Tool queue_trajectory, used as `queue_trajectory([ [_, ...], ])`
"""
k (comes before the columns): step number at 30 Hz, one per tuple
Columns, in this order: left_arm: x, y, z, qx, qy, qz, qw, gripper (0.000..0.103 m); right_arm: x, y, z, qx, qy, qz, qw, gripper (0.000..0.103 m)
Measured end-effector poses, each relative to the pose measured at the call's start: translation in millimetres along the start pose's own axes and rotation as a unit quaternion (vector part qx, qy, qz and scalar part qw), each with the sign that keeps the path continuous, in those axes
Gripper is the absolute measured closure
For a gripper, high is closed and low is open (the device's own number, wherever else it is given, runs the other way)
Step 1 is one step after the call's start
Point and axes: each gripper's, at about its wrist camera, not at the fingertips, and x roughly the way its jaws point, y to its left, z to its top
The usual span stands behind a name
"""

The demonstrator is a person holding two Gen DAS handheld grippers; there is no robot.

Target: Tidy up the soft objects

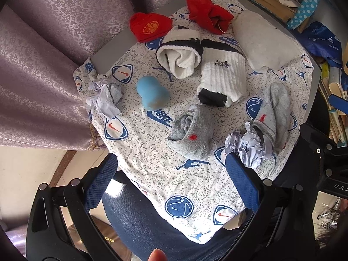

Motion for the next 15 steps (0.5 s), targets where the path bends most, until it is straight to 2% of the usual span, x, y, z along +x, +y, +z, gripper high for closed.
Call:
queue_trajectory([
  [15,11.5,7.0,6.8,-0.007,0.006,0.004,1.0,0.006,2.2,0.4,-0.7,0.001,0.0,0.005,1.0,0.008],
])
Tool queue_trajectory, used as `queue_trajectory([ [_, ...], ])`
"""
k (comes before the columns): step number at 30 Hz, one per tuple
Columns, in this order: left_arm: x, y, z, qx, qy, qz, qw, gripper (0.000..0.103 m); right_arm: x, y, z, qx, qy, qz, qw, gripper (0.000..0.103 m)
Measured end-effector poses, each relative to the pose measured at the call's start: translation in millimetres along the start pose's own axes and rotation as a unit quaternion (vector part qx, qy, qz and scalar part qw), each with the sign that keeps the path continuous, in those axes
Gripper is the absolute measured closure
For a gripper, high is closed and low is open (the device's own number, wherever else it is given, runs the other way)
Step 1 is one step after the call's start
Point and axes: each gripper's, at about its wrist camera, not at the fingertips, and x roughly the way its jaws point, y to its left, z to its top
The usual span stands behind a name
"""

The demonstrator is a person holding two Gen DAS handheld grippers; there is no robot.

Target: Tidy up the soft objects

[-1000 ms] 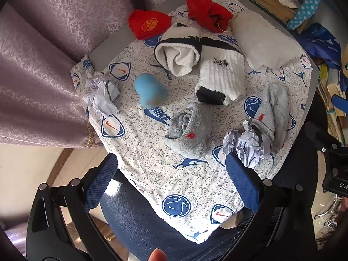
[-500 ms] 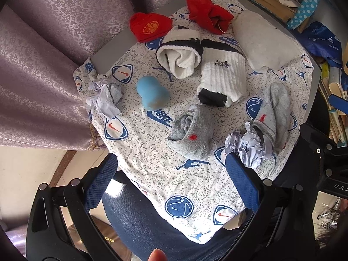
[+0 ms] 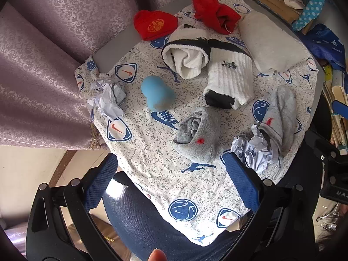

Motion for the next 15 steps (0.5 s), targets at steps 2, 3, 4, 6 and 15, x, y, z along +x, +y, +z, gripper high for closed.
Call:
queue_trajectory([
  [2,2.1,-0.7,1.0,0.0,0.002,-0.002,1.0,0.006,-0.9,0.2,-0.2,0.0,-0.002,0.0,1.0,0.008],
  [3,2.6,-1.3,1.5,0.001,0.002,-0.002,1.0,0.006,-1.2,0.3,-0.3,0.0,-0.002,0.001,1.0,0.008],
  [4,2.9,-2.2,2.0,0.002,0.002,-0.003,1.0,0.006,-1.2,0.3,-0.3,0.001,-0.001,0.0,1.0,0.008],
  [6,2.4,-3.5,3.1,0.003,0.0,-0.004,1.0,0.006,-1.1,-0.4,-0.2,0.001,-0.001,0.0,1.0,0.008],
  [15,1.8,-5.4,3.6,0.005,0.001,-0.003,1.0,0.006,0.4,-1.0,0.1,0.002,0.001,0.001,1.0,0.008],
])
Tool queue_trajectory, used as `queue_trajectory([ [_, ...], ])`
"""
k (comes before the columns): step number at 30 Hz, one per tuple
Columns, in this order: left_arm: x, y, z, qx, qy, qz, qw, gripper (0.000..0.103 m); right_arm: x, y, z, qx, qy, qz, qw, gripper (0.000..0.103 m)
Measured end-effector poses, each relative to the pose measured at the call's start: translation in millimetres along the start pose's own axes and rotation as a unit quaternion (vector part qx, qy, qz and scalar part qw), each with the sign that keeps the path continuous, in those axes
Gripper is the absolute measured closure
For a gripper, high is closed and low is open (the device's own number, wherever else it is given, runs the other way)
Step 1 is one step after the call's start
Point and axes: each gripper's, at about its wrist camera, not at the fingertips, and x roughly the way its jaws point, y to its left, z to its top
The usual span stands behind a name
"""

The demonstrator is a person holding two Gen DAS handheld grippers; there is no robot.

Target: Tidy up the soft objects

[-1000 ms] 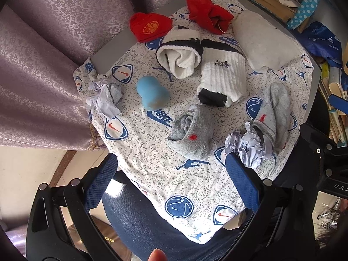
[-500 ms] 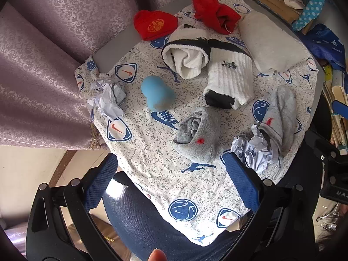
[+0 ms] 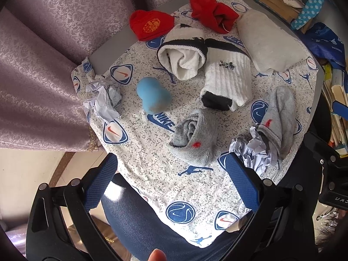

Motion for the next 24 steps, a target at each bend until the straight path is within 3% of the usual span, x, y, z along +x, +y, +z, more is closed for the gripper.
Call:
queue_trajectory([
  [24,6.5,1.2,3.5,-0.001,0.005,-0.005,1.0,0.006,4.6,-0.2,-0.2,0.003,0.005,0.0,1.0,0.008],
])
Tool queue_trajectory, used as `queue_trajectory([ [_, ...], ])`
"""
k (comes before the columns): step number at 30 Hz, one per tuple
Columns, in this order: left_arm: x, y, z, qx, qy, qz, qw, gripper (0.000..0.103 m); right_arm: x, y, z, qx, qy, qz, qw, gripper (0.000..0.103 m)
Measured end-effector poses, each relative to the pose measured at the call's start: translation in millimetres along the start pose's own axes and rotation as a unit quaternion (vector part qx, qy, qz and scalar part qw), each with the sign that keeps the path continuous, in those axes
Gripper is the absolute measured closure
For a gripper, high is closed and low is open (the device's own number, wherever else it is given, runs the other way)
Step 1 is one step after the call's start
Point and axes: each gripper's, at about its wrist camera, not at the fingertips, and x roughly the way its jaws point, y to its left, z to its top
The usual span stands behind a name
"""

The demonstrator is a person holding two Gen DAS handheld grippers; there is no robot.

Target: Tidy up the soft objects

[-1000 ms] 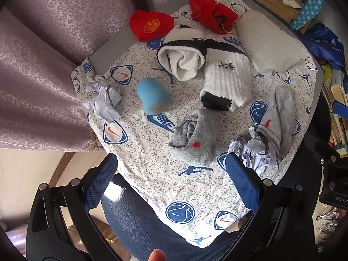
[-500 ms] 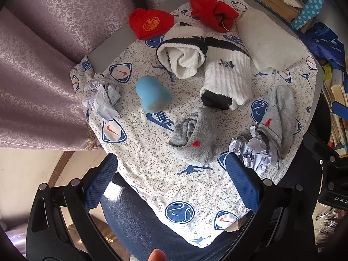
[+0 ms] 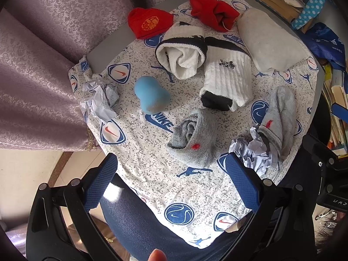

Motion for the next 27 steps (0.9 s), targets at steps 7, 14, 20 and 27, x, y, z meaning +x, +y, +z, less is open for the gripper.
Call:
queue_trajectory([
  [7,6.3,0.2,4.9,-0.007,0.006,-0.004,0.9999,0.006,1.6,-3.7,0.0,0.005,0.002,0.002,1.0,0.008],
  [14,18.4,-1.8,13.1,-0.009,0.014,-0.003,0.9999,0.006,7.5,-7.3,-0.5,0.011,0.006,0.006,1.0,0.008],
  [20,44.8,3.9,25.5,-0.026,0.024,-0.014,0.9993,0.015,22.8,-13.7,6.0,0.024,0.016,0.03,0.999,0.008],
  [27,51.7,3.1,25.2,-0.028,0.036,-0.047,0.9979,0.066,48.1,-11.7,15.4,0.024,0.038,0.035,0.998,0.008],
])
